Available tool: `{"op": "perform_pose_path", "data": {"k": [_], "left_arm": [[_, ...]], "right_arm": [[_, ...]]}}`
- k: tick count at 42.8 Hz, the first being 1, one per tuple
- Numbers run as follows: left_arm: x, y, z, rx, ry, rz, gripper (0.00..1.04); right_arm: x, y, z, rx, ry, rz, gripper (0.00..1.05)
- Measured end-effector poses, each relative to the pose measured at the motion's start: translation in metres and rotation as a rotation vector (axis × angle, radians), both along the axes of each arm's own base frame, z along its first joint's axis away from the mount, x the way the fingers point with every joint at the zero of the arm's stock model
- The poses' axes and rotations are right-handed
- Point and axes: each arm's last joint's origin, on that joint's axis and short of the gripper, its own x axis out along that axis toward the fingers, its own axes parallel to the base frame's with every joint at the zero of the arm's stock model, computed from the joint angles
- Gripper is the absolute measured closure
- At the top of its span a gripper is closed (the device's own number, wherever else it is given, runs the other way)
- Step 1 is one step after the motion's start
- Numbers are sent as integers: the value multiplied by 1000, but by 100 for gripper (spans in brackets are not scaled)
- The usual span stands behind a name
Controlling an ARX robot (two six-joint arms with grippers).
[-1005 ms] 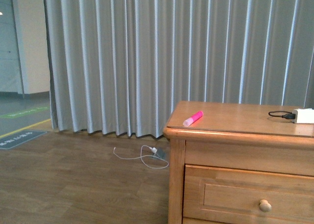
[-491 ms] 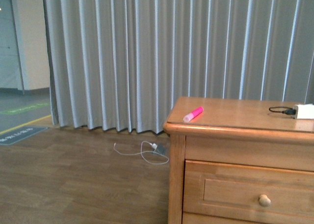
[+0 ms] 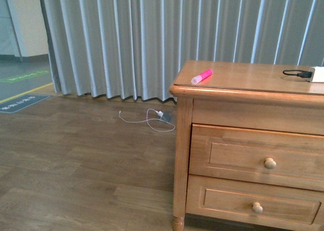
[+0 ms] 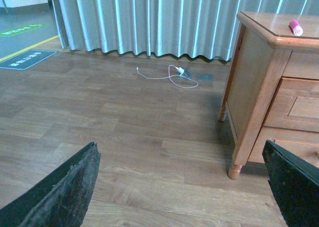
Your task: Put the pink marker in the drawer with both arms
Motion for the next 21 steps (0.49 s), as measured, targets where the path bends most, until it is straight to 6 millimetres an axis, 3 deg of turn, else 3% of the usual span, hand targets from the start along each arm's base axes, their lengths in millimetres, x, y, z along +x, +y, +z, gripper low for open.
{"op": "perform_pose_path", "data": {"k": [13, 21], "left_arm": [[0, 0, 0, 0, 0, 0, 6], [0, 0, 0, 0, 0, 0, 6]], "right_arm": [[89, 34, -33, -43, 82, 18, 9], [140, 41, -54, -62, 57, -54, 9]]}}
